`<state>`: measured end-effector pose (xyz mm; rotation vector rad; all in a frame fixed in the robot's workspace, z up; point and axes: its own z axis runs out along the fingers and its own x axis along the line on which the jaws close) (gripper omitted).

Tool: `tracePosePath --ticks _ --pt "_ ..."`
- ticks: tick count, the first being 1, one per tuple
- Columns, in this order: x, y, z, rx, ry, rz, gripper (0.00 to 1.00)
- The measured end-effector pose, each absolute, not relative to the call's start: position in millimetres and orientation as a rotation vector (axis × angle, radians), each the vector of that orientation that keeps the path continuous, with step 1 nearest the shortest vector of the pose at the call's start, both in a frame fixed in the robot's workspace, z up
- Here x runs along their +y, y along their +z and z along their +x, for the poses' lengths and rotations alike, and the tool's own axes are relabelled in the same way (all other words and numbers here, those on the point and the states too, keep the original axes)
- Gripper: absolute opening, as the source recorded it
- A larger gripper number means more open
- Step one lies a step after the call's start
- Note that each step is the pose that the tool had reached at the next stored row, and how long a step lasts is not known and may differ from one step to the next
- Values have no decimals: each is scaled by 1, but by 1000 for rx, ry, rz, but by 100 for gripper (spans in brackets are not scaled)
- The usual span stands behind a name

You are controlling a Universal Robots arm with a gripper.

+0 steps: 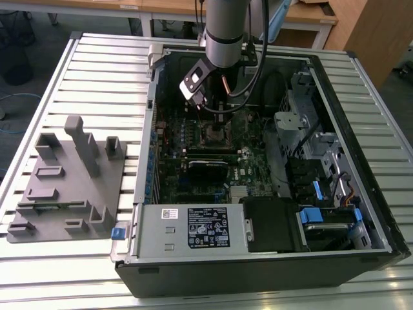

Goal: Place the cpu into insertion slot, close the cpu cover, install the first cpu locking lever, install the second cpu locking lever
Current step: 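Place the cpu into insertion slot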

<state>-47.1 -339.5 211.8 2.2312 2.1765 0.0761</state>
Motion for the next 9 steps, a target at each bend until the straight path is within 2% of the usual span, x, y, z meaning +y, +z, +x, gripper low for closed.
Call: tracePosePath --ticks 9 --pt "-339 210 -49 2177 77 2231 10"
